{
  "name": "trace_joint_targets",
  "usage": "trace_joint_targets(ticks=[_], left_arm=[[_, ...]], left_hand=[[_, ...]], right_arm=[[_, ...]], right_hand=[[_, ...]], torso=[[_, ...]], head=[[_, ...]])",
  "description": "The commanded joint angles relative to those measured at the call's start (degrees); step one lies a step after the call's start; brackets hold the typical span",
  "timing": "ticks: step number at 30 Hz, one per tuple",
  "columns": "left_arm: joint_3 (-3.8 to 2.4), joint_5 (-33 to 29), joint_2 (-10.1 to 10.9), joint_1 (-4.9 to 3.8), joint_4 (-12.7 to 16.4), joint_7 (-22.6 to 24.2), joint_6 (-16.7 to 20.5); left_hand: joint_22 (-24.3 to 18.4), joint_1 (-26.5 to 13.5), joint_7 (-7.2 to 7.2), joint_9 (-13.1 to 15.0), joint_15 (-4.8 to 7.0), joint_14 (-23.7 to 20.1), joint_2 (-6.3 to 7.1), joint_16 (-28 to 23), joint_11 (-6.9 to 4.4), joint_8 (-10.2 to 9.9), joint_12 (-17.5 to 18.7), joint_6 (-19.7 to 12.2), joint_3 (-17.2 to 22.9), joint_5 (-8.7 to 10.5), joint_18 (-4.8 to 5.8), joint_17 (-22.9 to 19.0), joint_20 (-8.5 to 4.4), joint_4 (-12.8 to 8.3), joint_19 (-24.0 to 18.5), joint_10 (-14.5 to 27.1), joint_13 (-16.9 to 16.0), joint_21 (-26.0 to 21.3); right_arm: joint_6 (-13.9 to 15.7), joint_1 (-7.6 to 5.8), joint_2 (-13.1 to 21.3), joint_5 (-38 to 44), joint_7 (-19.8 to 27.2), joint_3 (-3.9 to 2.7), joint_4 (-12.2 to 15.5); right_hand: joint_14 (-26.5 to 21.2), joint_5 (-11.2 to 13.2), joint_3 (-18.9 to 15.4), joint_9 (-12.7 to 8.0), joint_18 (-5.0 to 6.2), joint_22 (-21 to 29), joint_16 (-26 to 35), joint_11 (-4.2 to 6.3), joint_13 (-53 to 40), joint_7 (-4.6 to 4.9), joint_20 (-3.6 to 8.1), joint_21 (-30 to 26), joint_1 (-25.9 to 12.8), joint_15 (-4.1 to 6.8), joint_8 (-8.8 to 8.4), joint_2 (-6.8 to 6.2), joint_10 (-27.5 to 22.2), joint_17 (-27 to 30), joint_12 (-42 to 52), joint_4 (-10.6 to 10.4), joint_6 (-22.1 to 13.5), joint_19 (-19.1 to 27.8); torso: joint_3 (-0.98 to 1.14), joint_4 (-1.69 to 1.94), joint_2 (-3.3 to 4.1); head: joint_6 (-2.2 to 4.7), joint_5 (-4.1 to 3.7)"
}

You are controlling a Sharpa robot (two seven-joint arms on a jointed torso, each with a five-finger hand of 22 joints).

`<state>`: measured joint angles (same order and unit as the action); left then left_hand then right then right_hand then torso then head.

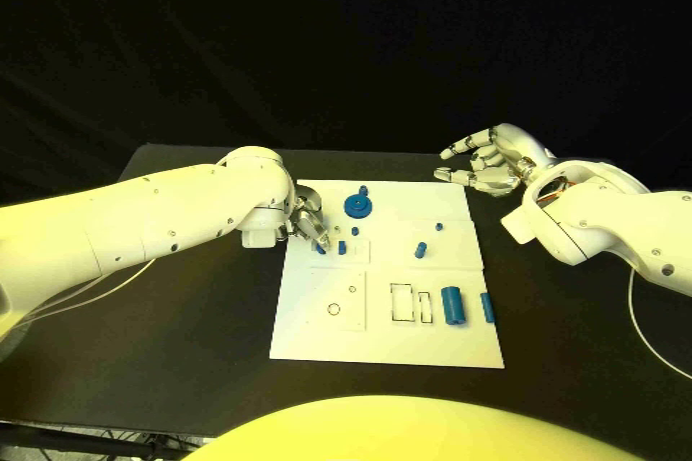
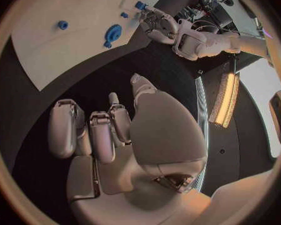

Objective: Assemble the parts on the task board

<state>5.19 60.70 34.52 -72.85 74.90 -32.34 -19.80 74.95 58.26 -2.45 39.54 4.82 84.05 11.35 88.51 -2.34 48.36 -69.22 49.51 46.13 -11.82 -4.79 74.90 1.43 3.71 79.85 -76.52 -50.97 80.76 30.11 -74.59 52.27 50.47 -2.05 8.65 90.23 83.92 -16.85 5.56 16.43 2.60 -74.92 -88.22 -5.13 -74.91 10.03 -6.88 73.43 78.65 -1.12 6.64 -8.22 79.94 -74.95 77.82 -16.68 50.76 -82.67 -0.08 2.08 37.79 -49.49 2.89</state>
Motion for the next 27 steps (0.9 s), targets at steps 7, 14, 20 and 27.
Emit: trace_joint_targets(ticks=[7,14,20,27], left_arm=[[0.17,-0.56,-0.42,0.35,-0.12,0.33,0.0],[0.18,-0.21,-0.51,0.36,-0.41,0.33,0.34],[0.2,-0.07,-0.56,0.37,-0.65,0.3,0.31],[0.2,0.45,-0.52,0.37,-1.21,0.32,0.53]], left_hand=[[0.33,-1.41,1.1,-0.22,0.51,5.35,0.09,0.34,-0.17,-0.28,-0.17,1.56,-3.91,0.58,1.1,12.91,-0.16,2.19,0.33,0.01,-0.1,0.21],[0.27,-1.87,1.05,-0.34,0.49,5.3,0.08,0.27,-0.13,-0.42,-0.04,1.63,-5.97,0.71,1.09,12.76,-0.17,3.4,0.29,0.19,0.1,0.14],[0.24,-2.12,1.01,-0.4,0.47,5.28,0.02,0.23,-0.08,-0.49,0.04,1.67,-7.53,0.73,1.08,12.7,-0.17,4.33,0.28,0.31,0.23,0.09],[0.19,-2.26,0.97,-0.43,0.45,5.26,-0.05,0.19,-0.05,-0.55,0.16,1.66,-8.38,0.75,1.07,12.63,-0.16,4.94,0.25,0.43,0.43,0.04]], right_arm=[[-0.47,0.03,0.01,0.54,0.8,-0.01,0.08],[-0.42,0.03,0.04,0.54,0.81,-0.01,0.1],[-0.38,0.03,0.06,0.54,0.81,-0.01,0.1],[-0.31,0.03,0.04,0.54,0.89,-0.01,0.05]], right_hand=[[4.78,-0.31,0.0,-0.05,1.08,-6.38,0.34,0.09,-3.1,-0.07,0.24,-0.2,-0.26,0.39,0.34,-0.16,-0.41,-9.58,-0.19,0.14,0.05,0.3],[4.77,-0.32,-0.02,-0.07,1.08,-6.36,0.35,0.09,-3.05,-0.07,0.24,-0.25,-0.33,0.39,0.35,-0.21,-0.45,-9.55,-0.24,0.11,0.03,0.31],[4.77,-0.32,-0.02,-0.07,1.08,-6.36,0.35,0.09,-3.05,-0.07,0.24,-0.25,-0.33,0.39,0.35,-0.21,-0.45,-9.55,-0.24,0.11,0.03,0.31],[4.76,-0.32,-0.04,-0.08,1.09,-6.35,0.37,0.09,-3.0,-0.07,0.24,-0.28,-0.37,0.39,0.35,-0.23,-0.49,-9.5,-0.29,0.1,0.02,0.33]], torso=[[0.02,-0.02,0.0],[0.0,0.0,0.0],[-0.01,-0.02,0.01],[-0.01,0.0,0.04]], head=[[-0.04,-0.05],[0.03,-0.11],[0.1,-0.13],[0.12,-0.13]])
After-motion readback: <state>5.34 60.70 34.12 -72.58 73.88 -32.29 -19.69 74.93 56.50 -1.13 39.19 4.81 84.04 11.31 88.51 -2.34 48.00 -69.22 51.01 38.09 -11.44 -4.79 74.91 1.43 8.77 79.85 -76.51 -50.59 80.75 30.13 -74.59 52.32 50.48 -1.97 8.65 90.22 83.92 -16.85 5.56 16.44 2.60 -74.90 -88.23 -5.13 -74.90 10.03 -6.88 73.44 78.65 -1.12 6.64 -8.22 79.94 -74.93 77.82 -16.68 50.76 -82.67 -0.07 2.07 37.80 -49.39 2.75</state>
